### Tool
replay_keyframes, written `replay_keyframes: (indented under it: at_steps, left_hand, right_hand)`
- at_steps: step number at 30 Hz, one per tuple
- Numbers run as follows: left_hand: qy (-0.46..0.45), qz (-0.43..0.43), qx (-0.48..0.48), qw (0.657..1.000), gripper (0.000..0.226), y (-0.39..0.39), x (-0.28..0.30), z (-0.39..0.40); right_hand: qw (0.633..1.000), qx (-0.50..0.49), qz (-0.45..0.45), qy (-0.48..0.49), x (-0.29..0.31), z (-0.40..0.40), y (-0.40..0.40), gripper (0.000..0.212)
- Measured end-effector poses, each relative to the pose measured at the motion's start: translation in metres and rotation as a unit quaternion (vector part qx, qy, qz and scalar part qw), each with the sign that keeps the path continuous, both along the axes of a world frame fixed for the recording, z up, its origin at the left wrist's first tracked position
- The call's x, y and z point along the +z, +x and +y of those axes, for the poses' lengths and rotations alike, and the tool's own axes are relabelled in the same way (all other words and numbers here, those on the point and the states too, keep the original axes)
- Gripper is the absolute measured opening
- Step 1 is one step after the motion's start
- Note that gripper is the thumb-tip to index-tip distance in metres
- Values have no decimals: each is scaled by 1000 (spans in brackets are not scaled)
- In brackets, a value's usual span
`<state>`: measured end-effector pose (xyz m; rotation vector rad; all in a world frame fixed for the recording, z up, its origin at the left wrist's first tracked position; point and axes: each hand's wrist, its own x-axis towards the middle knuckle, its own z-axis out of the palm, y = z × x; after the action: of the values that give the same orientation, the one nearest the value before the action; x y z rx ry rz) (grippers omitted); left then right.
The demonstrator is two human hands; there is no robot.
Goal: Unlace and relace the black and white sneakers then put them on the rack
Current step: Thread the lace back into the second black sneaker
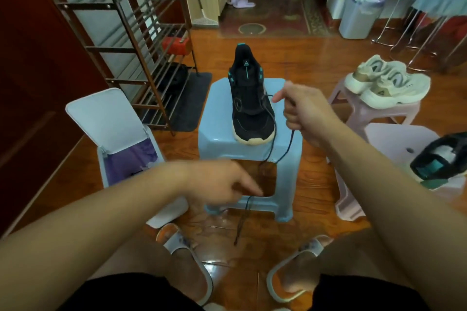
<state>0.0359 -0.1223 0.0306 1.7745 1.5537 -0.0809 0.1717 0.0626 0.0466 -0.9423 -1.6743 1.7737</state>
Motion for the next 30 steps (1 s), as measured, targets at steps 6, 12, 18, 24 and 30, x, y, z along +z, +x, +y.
replay_keyframes:
  at_steps: [6,12,18,24,30]
  left_hand:
    - [280,-52,351,892,26,-70,10,58]
    - [314,48,252,914,74,-101,-14,112]
    - [421,112,171,884,41,-122,-19,129]
    - [400,135,109,900,27,-123,-4,123]
    - [338,36,191,921,20,-101,-9,109]
  right_hand:
    - [991,53,-79,90,-18,7,-21,26]
    - [968,13,-166,190,-32,26,-43,26]
    - [960,10,-167,224,-25,20,-60,25]
    - [922,-9,-243,302,-23,9,-50,16]
    - [863,-22,-300,406,-30,5,-32,9]
